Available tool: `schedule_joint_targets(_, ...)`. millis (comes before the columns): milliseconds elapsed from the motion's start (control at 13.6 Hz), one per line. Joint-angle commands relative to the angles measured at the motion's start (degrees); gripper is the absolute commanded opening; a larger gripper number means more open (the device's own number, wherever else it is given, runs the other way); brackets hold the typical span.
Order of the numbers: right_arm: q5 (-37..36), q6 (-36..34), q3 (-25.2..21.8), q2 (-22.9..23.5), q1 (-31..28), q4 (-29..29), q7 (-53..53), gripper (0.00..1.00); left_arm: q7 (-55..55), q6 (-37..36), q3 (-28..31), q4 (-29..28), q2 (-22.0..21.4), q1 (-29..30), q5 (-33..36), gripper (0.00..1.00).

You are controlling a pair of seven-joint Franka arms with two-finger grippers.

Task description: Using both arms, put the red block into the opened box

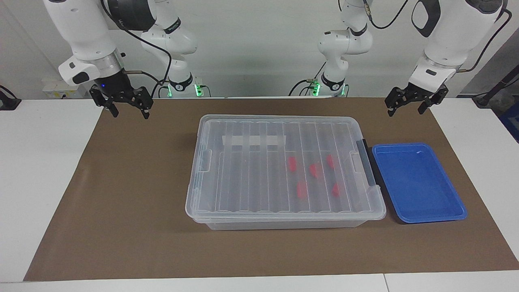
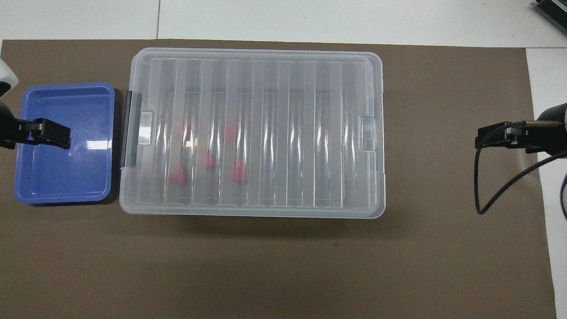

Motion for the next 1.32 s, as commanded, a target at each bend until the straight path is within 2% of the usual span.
schedule_joint_targets(0,-0.1,-4.7,0.4,3.2,-0.8,7.0,0.7,0.99,0.0,0.4,0.0,-1.5,-1.3,0.5,-1.0,1.00)
schedule_joint_targets(74,-0.8,-5.6,0.4,3.9,-0.8,8.7,0.6,0.99,0.0,0.4,0.0,-1.5,-1.3,0.5,-1.0,1.00)
schedule_joint_targets(515,-0.8,-9.2,0.5,3.7,-0.3,8.0,0.6,0.99,0.0,0.4,0.0,-1.5,-1.3,0.5,-1.0,1.00)
schedule_joint_targets(1250,-0.8,-8.4,0.5,2.0,0.3,4.6,2.7,1.00,0.0,1.2,-0.1,-2.0,-1.5,0.3,-2.5,1.00)
